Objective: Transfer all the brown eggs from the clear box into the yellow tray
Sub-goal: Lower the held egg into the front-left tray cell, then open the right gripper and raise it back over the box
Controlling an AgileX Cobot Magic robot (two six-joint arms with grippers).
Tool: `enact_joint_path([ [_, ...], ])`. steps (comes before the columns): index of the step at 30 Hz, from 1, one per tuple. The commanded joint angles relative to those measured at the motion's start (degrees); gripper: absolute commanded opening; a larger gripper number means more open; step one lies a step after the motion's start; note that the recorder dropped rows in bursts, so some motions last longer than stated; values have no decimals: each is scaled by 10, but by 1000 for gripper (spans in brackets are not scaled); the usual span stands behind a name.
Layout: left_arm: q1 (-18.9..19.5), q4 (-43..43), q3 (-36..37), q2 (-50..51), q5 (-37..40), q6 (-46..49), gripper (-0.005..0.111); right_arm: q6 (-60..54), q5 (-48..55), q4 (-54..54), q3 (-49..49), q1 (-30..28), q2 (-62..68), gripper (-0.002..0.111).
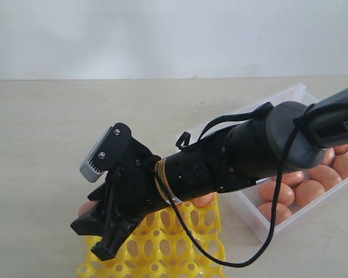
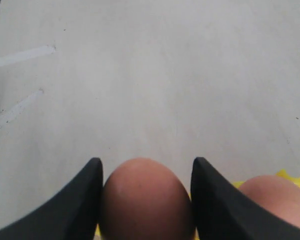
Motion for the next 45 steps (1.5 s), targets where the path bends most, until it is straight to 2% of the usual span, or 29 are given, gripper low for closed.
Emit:
enact_joint_path([
  [1, -5, 0, 2, -2, -2, 2, 4, -19, 7, -1, -2, 1, 2, 0],
  [17, -5, 0, 2, -2, -2, 2, 4, -31, 27, 2, -2, 1, 12, 0],
  [24, -5, 0, 2, -2, -2, 2, 4, -79, 27, 2, -2, 1, 12, 0],
  [26, -5, 0, 2, -2, -2, 2, 4, -81, 27, 2, -2, 1, 12, 4],
  [31, -5, 0, 2, -2, -2, 2, 4, -85, 27, 3, -2, 1, 12, 32],
  [34, -5, 0, 2, -2, -2, 2, 4, -85, 27, 3, -2, 1, 12, 42],
  [45, -5, 0, 2, -2, -2, 2, 4, -83, 27, 3, -2, 1, 12, 45],
])
